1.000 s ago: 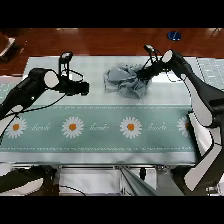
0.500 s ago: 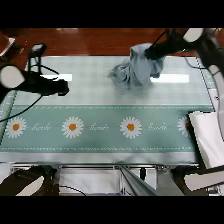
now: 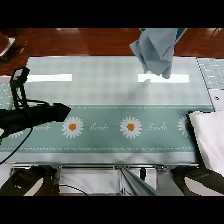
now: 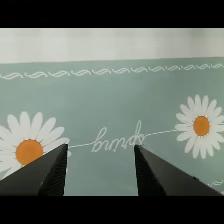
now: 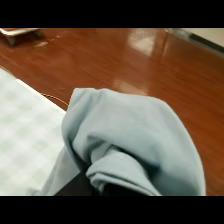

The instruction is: Fold the shirts.

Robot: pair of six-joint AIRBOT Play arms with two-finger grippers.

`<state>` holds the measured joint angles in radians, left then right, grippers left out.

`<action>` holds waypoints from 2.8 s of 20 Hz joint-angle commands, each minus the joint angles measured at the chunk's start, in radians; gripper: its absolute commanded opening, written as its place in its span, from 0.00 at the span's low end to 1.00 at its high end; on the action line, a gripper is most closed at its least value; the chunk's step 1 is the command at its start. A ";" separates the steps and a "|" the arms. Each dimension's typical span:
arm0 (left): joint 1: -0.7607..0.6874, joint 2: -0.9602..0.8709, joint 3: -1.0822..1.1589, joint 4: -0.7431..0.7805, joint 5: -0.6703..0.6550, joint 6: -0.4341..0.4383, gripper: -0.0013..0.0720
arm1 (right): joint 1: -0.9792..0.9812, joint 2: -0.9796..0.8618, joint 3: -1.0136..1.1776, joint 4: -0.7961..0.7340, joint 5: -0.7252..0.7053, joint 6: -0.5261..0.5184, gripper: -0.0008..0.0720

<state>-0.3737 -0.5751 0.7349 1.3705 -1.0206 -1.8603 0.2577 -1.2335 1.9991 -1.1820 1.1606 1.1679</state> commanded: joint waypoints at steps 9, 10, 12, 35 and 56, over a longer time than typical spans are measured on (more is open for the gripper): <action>0.039 0.042 -0.036 0.097 0.071 -0.019 0.71 | 0.367 0.014 -0.612 0.129 0.053 0.114 0.04; 0.037 0.042 -0.036 0.096 0.070 -0.019 0.71 | 0.398 -0.031 -0.668 0.178 -0.034 0.116 0.04; 0.037 0.042 -0.036 0.095 0.071 -0.019 0.71 | 0.439 -0.154 -0.692 0.244 -0.129 0.139 0.04; 0.192 -0.008 -0.568 -0.664 0.191 0.323 0.71 | -0.601 0.174 -1.300 0.353 -0.088 0.137 0.57; 0.136 -0.253 -0.542 -0.752 0.225 0.499 0.04 | -0.109 -0.531 -0.804 0.492 -0.001 0.150 0.56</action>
<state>-0.2367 -0.8268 0.1799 0.6277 -0.7944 -1.3647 0.1242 -1.6855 1.1023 -0.6846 1.0904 1.3277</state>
